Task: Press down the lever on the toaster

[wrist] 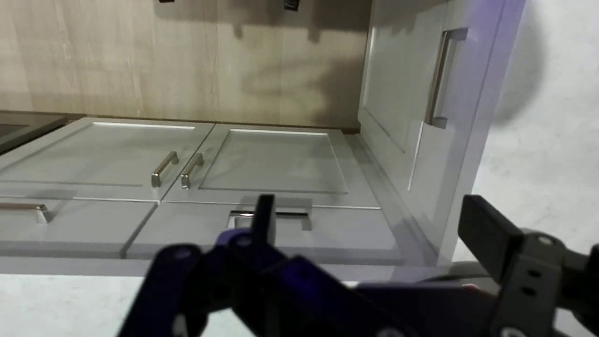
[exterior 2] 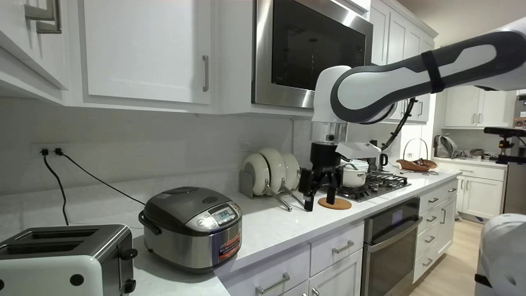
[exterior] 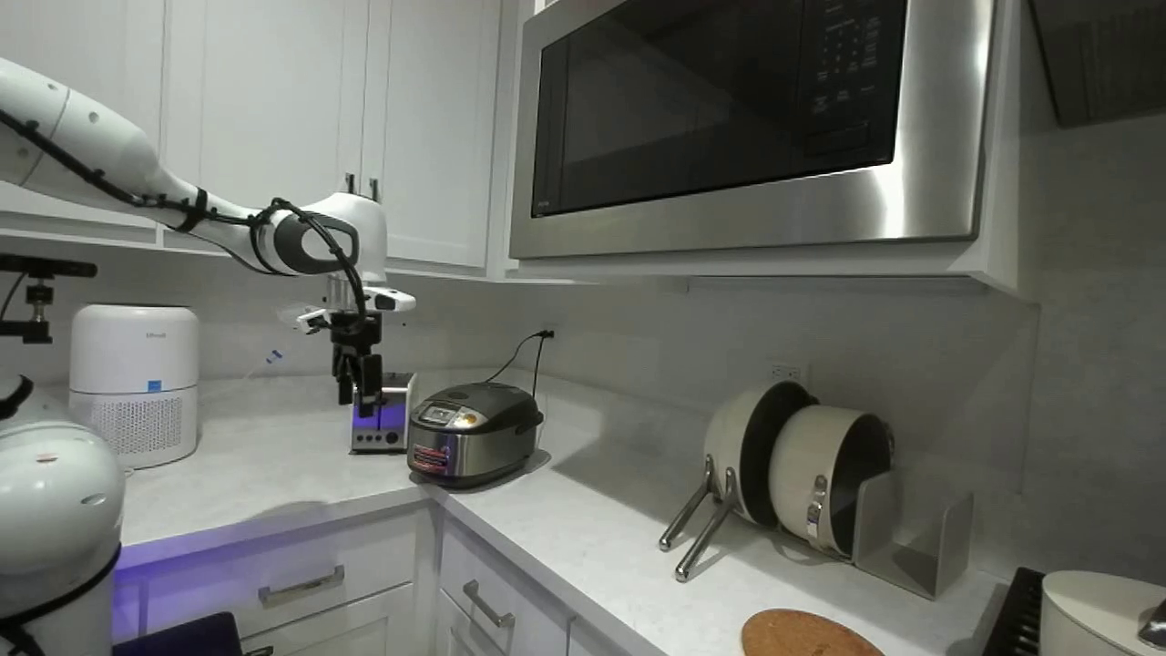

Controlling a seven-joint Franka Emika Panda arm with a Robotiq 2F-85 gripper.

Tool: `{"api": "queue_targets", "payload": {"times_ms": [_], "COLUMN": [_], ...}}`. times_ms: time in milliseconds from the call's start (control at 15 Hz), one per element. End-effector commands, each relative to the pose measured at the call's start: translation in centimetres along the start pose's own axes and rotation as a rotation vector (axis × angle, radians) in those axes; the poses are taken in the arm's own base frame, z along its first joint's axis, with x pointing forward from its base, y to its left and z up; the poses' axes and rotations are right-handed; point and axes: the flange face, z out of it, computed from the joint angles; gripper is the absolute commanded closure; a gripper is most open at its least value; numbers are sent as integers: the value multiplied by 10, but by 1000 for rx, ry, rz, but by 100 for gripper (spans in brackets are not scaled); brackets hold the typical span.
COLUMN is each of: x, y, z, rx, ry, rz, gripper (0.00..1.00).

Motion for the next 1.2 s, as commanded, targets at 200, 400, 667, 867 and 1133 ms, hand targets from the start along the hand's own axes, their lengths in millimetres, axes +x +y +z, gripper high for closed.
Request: {"api": "queue_targets", "payload": {"times_ms": [200,400,667,867,1133], "x": [12,21,29,30,31], "y": [-49,-71,-107,-139,-188], "z": [7,14,34,54,74], "rx": [85,197,355,425,455], "ry": [68,111,131,114,112], "rz": [-335,-437,-577,-699,-860], "gripper": [0,0,0,0,0]}}
